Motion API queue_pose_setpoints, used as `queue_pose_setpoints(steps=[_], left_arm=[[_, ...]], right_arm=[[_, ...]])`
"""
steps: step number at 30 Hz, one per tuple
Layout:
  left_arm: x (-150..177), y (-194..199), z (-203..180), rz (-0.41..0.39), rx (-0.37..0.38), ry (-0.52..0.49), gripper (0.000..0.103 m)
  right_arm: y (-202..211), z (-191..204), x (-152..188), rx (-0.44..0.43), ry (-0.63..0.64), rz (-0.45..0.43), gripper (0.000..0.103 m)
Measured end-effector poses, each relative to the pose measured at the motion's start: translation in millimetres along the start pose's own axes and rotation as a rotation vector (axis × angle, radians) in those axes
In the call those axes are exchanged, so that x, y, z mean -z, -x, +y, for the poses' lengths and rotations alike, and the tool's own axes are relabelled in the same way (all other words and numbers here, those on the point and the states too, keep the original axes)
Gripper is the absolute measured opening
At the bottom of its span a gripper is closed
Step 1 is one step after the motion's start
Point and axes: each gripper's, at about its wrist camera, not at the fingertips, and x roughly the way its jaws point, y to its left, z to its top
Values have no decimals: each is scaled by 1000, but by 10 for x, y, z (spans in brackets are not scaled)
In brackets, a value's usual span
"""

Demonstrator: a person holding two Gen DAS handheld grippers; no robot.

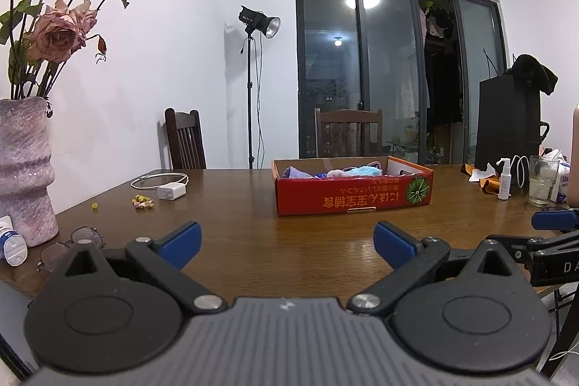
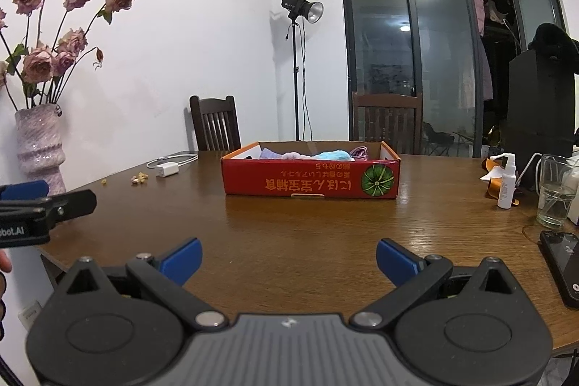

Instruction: Organize soft objects

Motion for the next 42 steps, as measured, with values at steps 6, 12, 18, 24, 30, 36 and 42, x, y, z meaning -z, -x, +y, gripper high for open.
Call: queue_pose_setpoints(steps=[6,12,18,24,30,36,42], left_arm=[[6,-3,-3,0,-3,-1,103],[9,-6,2,0,-5,-2,103],[11,-7,5,0,-6,-1,103],[16,-7,8,2,-7,-2,103],[18,-6,16,5,-8,0,103],[13,-11,14,5,-7,-2,103],[12,-19,21,7,-11,1,103]], right_arm=[[-5,7,-6,-5,1,-2,103],[-5,13,-8,-3,1,-3,103],[-1,3,0,-1,-2,-8,103],[21,-10,2,4,-6,-19,103],[15,-11,10,2,-11,-17,103],[7,-1,13,2,-9,-20,103],[14,-2,22,2,-8,-21,103]])
